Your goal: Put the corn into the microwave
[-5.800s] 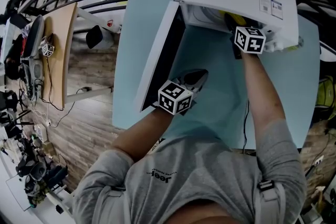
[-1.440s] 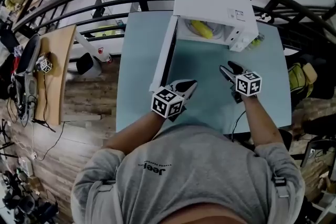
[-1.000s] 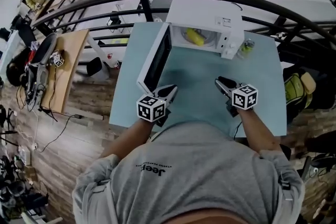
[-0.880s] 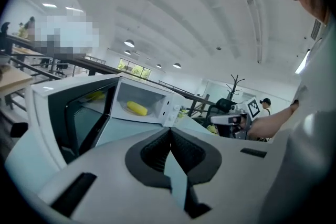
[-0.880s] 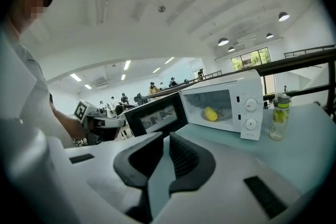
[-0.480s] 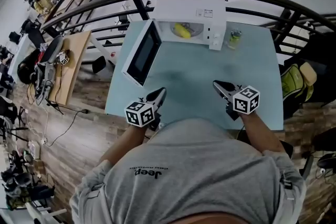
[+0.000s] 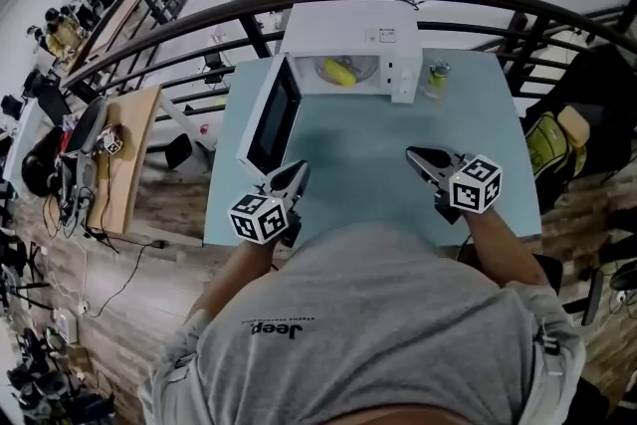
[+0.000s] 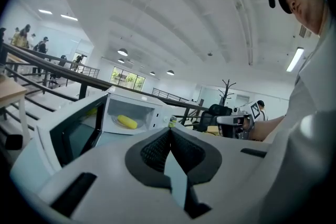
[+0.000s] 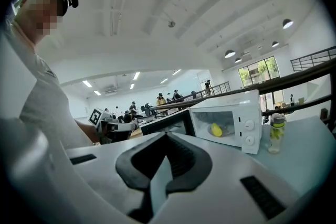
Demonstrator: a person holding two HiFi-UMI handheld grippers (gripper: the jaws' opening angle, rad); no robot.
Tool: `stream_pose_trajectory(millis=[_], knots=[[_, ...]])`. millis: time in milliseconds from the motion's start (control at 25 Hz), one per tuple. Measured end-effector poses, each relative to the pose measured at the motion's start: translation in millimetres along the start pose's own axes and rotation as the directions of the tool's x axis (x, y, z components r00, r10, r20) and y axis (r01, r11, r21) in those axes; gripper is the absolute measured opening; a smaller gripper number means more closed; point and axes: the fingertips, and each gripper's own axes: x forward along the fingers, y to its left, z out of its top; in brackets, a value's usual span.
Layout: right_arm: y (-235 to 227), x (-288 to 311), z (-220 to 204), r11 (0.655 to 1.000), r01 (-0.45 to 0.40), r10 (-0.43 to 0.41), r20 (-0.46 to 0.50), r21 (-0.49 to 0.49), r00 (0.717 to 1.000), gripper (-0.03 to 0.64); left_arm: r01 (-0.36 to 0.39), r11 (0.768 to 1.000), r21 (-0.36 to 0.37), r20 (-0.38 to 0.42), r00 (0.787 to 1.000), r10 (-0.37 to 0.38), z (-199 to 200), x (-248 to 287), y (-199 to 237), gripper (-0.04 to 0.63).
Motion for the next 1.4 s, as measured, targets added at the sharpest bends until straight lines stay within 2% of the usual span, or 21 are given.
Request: stream_pose_trajectory(millis=[160, 400, 600, 800, 1400], knots=[[20.4, 38.7, 15.7, 0.999, 0.018, -0.019, 0.041, 0.031, 0.999, 0.018, 0.036, 0.999, 0.040, 0.053, 0.998, -0.038, 29.6, -24.1, 29.2, 0.018], [45.3, 82.2, 43.0, 1.000, 0.008, -0.008, 0.047, 0.005, 0.999, 0.018, 0.080, 0.997, 0.021, 0.098, 0.992, -0.082, 58.6, -41.3, 62.8, 0.018], [50.1, 76.5, 52.4, 1.000, 0.018, -0.019, 0.056, 0.014, 0.998, 0.018, 0.114, 0.993, 0.017, 0.097, 0.989, -0.115, 60.6, -35.7, 59.7, 0.018], [32.9, 54.5, 43.5, 0.998, 0.053, -0.054, 0.039, 0.037, 0.998, 0.018, 0.133, 0.991, 0.012, 0.106, 0.985, -0.134, 60.1, -20.6, 45.8, 0.018], [16.4, 43.7, 38.2, 0.997, 0.058, -0.059, 0.030, 0.042, 0.998, 0.017, 0.122, 0.992, 0.010, 0.102, 0.987, -0.122, 57.2, -6.8, 34.8, 0.018]])
